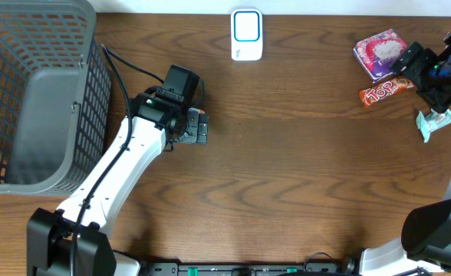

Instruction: Scan the item barcode

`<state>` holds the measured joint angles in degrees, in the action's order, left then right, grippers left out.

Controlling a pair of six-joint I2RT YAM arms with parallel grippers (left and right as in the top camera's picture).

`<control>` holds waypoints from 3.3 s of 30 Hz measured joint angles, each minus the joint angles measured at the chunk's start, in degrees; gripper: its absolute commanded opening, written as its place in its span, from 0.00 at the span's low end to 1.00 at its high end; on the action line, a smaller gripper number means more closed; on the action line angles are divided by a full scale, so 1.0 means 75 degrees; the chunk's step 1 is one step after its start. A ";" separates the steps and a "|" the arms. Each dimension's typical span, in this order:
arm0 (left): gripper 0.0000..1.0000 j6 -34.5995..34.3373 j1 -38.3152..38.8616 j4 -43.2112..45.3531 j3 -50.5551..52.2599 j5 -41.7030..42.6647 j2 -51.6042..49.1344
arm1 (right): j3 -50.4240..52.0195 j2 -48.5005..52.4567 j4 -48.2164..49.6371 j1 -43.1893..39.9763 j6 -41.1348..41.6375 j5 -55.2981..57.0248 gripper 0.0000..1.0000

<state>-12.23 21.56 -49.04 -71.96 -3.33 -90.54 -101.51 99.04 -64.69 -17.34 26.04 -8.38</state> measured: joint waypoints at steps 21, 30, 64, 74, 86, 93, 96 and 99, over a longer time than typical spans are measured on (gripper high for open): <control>0.98 0.0000 0.0000 -0.0038 0.0000 0.0000 0.0000 | 0.0000 0.0000 0.0000 0.0000 0.0000 -0.0003 0.99; 0.98 0.0000 0.0000 0.0691 0.0000 0.0204 0.0000 | 0.0000 0.0000 -0.0003 0.0000 0.0000 -0.0006 0.99; 0.98 0.0000 -0.0210 0.1781 0.0000 0.0420 -0.0694 | 0.0000 0.0000 -0.0003 0.0000 0.0003 -0.0029 0.99; 0.86 -0.0463 -0.0842 0.1769 0.0000 0.0595 -0.1676 | 0.0000 0.0000 -0.0003 0.0000 0.0000 -0.0029 0.99; 0.68 -0.0516 -0.1116 0.2052 0.0000 0.1387 -0.2072 | 0.0000 0.0000 -0.0003 0.0000 0.0003 -0.0029 0.99; 0.61 -0.0513 -0.1116 0.2620 0.0000 0.1469 -0.2713 | 0.0000 0.0000 -0.0003 0.0000 0.0000 -0.0029 0.99; 0.42 -0.0533 -0.1116 0.2771 0.0000 0.1609 -0.2900 | 0.0000 0.0000 -0.0003 0.0000 0.0003 -0.0029 0.99; 0.20 -0.0565 -0.1105 0.2804 -0.0012 0.1711 -0.2903 | 0.0000 0.0000 0.0000 0.0000 0.0003 -0.0029 0.99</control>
<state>-16.47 13.28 -28.01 -72.05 9.50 -112.31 -101.51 99.04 -64.69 -17.34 26.06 -8.60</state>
